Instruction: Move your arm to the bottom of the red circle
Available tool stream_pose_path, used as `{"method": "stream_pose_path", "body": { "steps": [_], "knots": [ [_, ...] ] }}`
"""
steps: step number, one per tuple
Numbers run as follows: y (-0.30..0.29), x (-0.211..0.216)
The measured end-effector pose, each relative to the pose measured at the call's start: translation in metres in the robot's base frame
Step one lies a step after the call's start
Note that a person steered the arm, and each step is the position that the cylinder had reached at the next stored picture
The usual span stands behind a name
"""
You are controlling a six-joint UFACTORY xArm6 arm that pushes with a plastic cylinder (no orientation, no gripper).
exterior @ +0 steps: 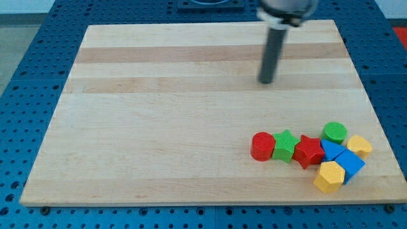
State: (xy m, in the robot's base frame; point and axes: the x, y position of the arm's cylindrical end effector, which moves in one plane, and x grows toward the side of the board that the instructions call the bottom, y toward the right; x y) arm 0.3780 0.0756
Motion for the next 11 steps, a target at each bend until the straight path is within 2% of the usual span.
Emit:
{"method": "stream_pose_path", "body": {
  "steps": [1, 2, 3, 4, 6, 7, 8, 9, 11],
  "knots": [
    [-0.094, 0.068],
    [-0.114, 0.154],
    [-0.088, 0.219],
    [-0.047, 0.232],
    [-0.035, 0.154],
    [-0.026, 0.088],
    [-0.040, 0.131],
    [-0.034, 0.200],
    [-0.028, 0.211]
  ]
}}
